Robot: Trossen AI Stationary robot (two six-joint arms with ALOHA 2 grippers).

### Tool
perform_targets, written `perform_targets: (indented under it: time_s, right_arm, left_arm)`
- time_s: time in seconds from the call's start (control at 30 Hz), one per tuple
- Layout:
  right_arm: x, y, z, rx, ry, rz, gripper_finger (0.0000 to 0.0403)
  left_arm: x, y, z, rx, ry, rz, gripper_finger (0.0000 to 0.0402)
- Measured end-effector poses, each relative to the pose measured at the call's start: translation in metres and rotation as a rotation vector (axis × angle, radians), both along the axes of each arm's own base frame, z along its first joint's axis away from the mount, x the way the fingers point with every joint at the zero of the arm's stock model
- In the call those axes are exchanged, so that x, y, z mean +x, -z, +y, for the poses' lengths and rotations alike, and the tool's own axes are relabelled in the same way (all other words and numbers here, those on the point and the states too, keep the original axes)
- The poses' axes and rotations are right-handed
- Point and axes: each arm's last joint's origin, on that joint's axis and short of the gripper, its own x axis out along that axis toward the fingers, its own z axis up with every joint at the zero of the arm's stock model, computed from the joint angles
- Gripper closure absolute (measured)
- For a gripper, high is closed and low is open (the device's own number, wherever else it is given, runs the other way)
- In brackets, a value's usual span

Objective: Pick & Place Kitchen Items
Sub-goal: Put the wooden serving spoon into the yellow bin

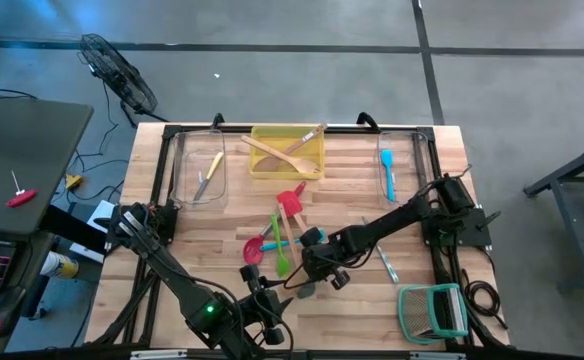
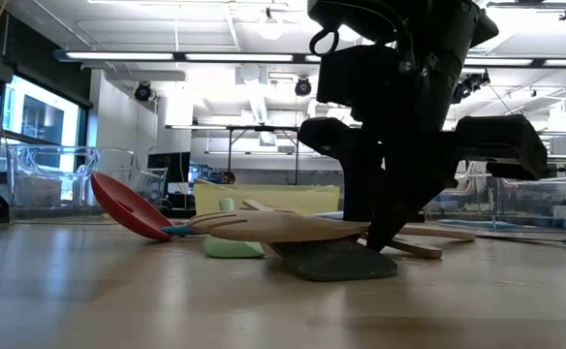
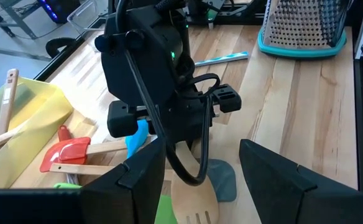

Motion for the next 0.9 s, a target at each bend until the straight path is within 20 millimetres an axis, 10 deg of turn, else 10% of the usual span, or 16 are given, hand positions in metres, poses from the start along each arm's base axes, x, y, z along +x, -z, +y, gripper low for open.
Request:
perform_targets:
  time_s: [0.9]
  right_arm:
    - [-0.007,-0.025,0.008,-0.039,-0.005,-0.076,0.0331]
  left_arm:
    - [0.0,0.0,0.0,-0.002,0.0,-0.003,0.0202]
